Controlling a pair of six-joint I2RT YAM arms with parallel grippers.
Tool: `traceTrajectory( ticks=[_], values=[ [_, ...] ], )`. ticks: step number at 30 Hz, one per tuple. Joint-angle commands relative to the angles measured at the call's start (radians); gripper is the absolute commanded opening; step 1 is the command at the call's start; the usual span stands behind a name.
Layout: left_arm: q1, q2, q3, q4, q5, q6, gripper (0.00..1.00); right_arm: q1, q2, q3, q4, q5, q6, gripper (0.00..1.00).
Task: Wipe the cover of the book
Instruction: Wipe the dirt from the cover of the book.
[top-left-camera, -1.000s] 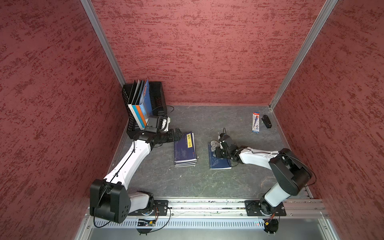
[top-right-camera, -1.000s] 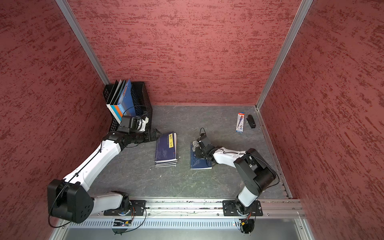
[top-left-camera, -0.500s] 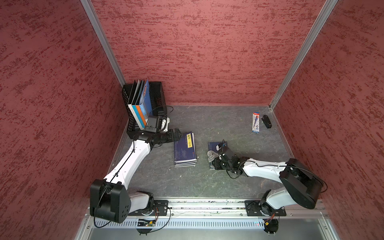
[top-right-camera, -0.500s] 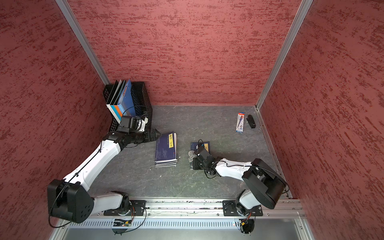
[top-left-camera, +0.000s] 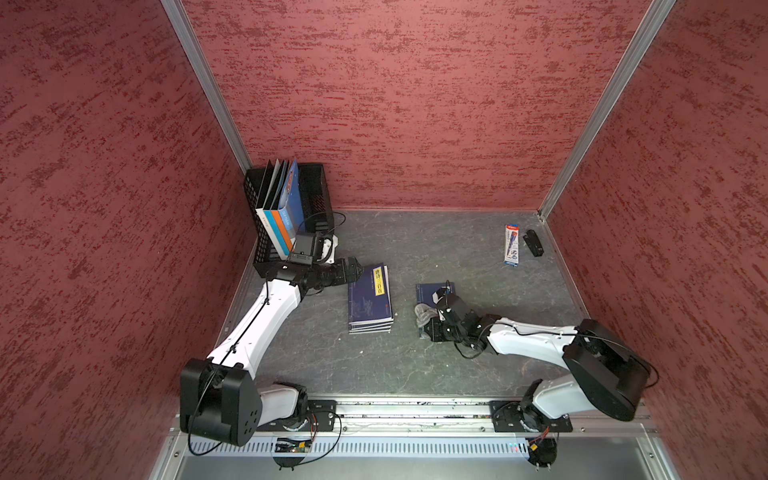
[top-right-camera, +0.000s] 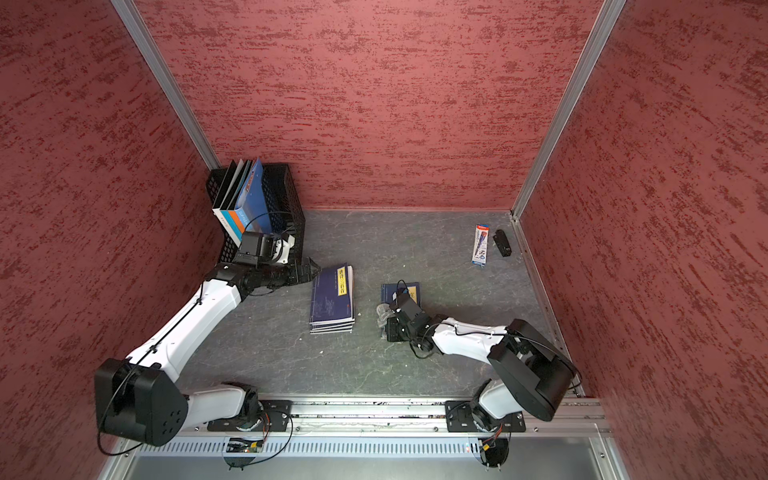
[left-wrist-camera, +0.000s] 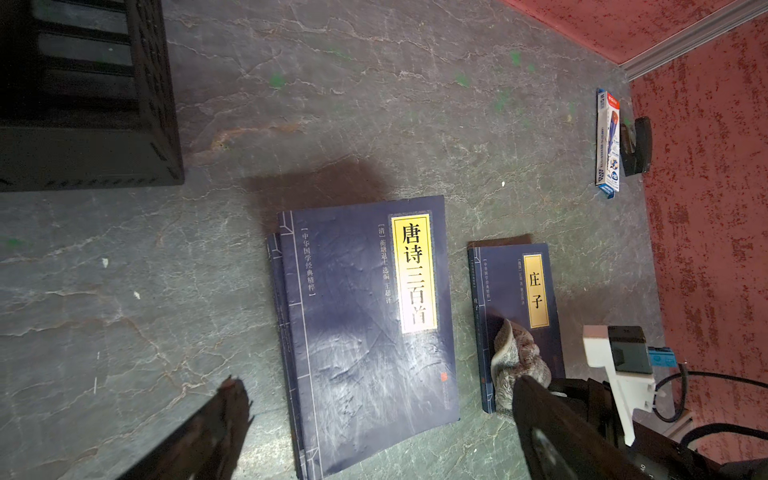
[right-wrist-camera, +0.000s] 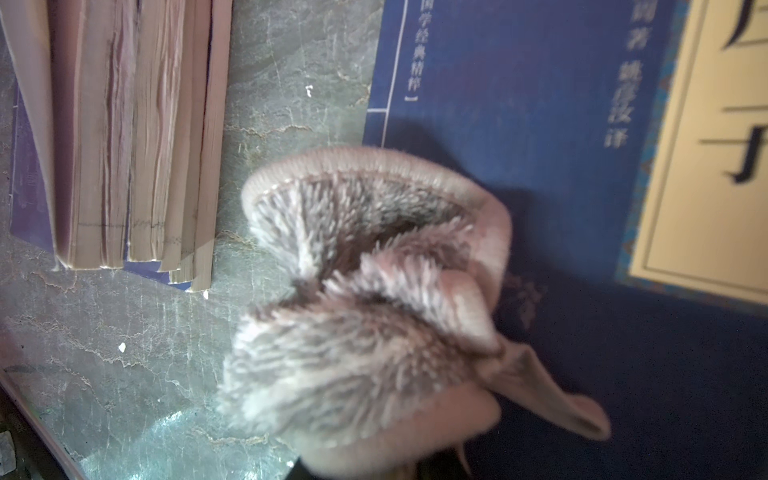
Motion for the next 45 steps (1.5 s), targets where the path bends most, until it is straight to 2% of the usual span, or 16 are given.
traceTrajectory(
  ticks=[1, 8, 16, 20, 23, 30, 36, 39, 42, 45],
  values=[
    [0.008, -0.021, 0.014, -0.02, -0.013, 0.011, 1.0, 0.014, 0.07, -0.019, -0.158, -0.013, -0.007, 0.21],
    [0.011, -0.049, 0.01, -0.035, -0.023, 0.009, 1.0, -0.074, 0.139, 0.032, -0.126, 0.021, -0.062, 0.21],
    [0.011, -0.09, -0.014, -0.03, -0.022, -0.017, 1.0, -0.215, 0.338, 0.233, -0.049, -0.012, -0.177, 0.2],
    [0.011, -0.094, -0.015, -0.034, -0.025, -0.016, 1.0, -0.244, 0.427, 0.35, -0.059, -0.027, -0.213, 0.19],
    [0.01, -0.095, -0.014, -0.036, -0.026, -0.013, 1.0, -0.248, 0.438, 0.382, -0.075, -0.027, -0.227, 0.19],
    [0.012, -0.091, -0.024, -0.023, -0.027, -0.012, 1.0, -0.226, 0.272, 0.187, -0.078, -0.05, -0.175, 0.19],
    [0.012, -0.066, -0.016, -0.011, -0.018, -0.014, 1.0, -0.112, 0.129, -0.004, -0.101, -0.068, -0.073, 0.2],
    [0.012, -0.065, -0.014, -0.011, -0.022, -0.012, 1.0, -0.087, 0.069, -0.084, -0.078, -0.079, -0.009, 0.2],
    [0.012, -0.066, -0.021, -0.01, -0.023, -0.012, 1.0, -0.088, 0.053, -0.083, -0.079, -0.042, -0.002, 0.2],
    [0.012, -0.057, -0.023, -0.01, -0.023, -0.006, 1.0, -0.113, 0.125, 0.017, -0.091, 0.0, -0.058, 0.21]
  ],
)
